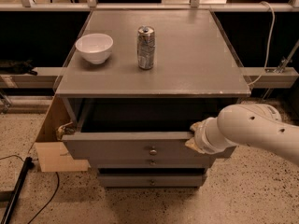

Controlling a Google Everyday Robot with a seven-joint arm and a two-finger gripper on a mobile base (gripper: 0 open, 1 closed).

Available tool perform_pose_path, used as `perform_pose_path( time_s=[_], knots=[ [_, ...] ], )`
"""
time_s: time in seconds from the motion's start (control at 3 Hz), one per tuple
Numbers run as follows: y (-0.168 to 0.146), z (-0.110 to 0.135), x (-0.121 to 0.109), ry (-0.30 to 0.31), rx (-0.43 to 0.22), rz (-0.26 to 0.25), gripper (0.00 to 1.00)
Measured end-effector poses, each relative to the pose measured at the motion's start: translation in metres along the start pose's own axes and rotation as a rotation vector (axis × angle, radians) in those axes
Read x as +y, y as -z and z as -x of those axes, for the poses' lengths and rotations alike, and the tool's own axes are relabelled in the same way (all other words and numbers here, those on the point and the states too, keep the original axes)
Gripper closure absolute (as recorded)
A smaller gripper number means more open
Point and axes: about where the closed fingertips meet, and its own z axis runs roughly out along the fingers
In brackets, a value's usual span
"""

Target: Open top drawer

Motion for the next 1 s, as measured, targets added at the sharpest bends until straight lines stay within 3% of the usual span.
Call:
perform_pose_path(
  time_s=[0.33,1.0],
  knots=[
    [-0.002,0.003,-0.005,-0.006,0.002,-0.006,1.0],
    [0.001,-0.005,0.005,-0.02,-0.011,0.021,1.0]
  ],
)
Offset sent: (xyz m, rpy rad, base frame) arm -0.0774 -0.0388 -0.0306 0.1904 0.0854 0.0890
